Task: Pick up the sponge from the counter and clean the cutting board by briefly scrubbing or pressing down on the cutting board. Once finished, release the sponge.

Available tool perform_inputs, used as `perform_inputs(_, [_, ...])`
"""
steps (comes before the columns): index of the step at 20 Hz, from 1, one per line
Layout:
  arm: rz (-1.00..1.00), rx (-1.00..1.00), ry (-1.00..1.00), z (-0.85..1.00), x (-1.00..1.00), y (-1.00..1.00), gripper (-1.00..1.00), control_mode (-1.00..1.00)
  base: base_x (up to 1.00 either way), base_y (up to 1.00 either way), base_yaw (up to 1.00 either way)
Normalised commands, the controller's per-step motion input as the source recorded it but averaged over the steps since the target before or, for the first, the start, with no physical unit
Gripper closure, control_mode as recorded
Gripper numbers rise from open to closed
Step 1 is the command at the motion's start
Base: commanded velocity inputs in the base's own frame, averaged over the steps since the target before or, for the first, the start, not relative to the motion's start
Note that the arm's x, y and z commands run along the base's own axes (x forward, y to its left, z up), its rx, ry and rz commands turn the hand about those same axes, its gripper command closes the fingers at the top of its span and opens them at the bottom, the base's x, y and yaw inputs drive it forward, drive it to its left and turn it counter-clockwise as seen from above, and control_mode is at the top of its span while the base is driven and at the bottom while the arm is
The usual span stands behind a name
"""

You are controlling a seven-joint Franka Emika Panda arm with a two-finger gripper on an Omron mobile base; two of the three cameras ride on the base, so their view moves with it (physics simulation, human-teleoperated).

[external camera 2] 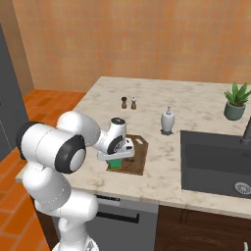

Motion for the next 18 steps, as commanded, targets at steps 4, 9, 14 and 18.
perform_inputs(4, [0.00, -0.01, -0.13, -0.29, 0.07, 0.00, 1.00, -1.00, 0.00, 0.00, 0.00])
perform_inputs(9, [-0.03, -0.08, -0.08, -0.11, 0.23, 0.00, 1.00, -1.00, 0.00, 0.00, 0.00])
perform_inputs(14, [-0.01, -0.02, 0.00, 0.00, 0.57, -0.04, 1.00, -1.00, 0.00, 0.00, 0.00])
perform_inputs(18, [0.00, 0.00, 0.00, 0.00, 0.77, -0.03, 1.00, -1.00, 0.00, 0.00, 0.00])
